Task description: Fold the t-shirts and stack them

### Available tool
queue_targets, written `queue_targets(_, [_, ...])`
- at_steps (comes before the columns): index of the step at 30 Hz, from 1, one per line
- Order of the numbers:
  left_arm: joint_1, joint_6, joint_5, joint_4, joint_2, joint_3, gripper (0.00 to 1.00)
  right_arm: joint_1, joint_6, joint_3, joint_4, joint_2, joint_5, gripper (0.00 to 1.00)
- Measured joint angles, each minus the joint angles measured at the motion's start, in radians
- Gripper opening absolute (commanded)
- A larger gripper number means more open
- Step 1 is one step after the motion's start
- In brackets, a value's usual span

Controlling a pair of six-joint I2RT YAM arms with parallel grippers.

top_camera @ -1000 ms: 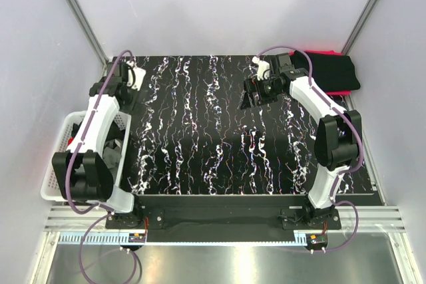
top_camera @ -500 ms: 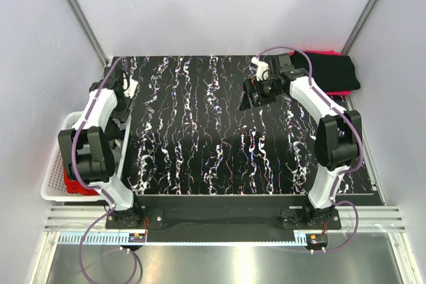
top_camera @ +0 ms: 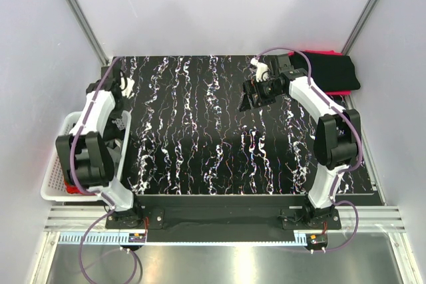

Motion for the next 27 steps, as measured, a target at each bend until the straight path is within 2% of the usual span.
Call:
queue_targets(6, [-0.003, -0.004, 0.068, -0.032, -0.203, 0.062, 0.0, 0.0, -0.015, 0.002, -0.001, 0.006, 0.022, 1.0])
queue_targets(13, [-0.012, -0.027, 0.161, -0.03, -0.362, 0.339, 0.0, 0.0, -0.022, 0.03, 0.068, 0.003, 0.213, 1.0])
queue_targets(21, [-0.072, -0.069, 0.34, -0.002, -0.252, 0.801, 0.0, -0.001, -0.017, 0.033, 0.228, -0.068, 0.38, 1.0])
queue_targets(24, [-0.147, -0.07, 0.379, 0.016, -0.181, 0.945, 0.0, -0.012, 0.018, 0.021, 0.261, -0.108, 0.381, 1.0])
queue_targets(27, [-0.248, -0.053, 0.392, 0.048, -0.127, 1.014, 0.0, -0.042, 0.087, 0.023, 0.272, -0.119, 0.343, 1.0])
